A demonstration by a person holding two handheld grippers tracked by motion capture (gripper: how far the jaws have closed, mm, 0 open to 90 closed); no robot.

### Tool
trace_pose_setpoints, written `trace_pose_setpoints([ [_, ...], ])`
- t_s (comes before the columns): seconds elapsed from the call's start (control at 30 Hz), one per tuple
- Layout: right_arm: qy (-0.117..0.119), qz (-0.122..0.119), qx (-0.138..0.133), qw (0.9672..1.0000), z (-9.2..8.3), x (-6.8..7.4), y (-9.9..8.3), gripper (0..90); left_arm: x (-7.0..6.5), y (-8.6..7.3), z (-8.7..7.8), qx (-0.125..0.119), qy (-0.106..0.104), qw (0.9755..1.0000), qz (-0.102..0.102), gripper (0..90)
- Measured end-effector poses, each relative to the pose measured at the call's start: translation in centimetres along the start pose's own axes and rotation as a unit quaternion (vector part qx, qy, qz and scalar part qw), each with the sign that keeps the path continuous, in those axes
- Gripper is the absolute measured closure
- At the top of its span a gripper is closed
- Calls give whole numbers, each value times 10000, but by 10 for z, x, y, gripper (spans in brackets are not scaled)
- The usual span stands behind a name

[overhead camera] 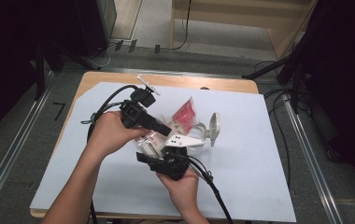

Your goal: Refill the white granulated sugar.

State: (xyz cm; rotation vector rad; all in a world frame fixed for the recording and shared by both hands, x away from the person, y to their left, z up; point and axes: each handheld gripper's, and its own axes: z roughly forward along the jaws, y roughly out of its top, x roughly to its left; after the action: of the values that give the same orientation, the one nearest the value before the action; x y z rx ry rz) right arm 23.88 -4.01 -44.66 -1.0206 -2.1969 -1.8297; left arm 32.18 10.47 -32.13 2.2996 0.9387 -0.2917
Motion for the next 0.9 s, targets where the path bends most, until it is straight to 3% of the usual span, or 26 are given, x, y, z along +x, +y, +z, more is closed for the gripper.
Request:
trace_pose_setpoints([
  [0.2,307,319,-354,9984,-3,-1,-2,679,-4,0,0,12,-82,9997,219,529],
  [0.37,264,187,-421,9986,-5,4,-4,679,-3,-3,-8,67,-268,9996,109,543],
  [0.43,333,215,-451,9982,-4,6,-4,679,-3,-4,-9,116,-152,9998,113,610],
  [0.6,324,170,-49,9993,3,5,-3,638,0,-6,-7,264,48,9996,-115,677],
  [0.63,233,94,60,9997,4,6,-2,618,1,-6,-7,276,120,9995,-112,685],
  [0.7,-140,-294,189,9993,4,9,-2,585,3,-6,-10,295,212,9992,-159,697],
  [0.77,-316,-482,243,9980,3,10,-2,543,4,-7,-11,255,185,9994,-165,702],
  [0.83,-537,-545,302,9966,3,9,-2,484,5,-7,-12,236,157,9993,-224,702],
  [0.9,-556,-390,361,9970,4,6,-2,416,4,-7,-8,297,190,9992,-188,704],
])
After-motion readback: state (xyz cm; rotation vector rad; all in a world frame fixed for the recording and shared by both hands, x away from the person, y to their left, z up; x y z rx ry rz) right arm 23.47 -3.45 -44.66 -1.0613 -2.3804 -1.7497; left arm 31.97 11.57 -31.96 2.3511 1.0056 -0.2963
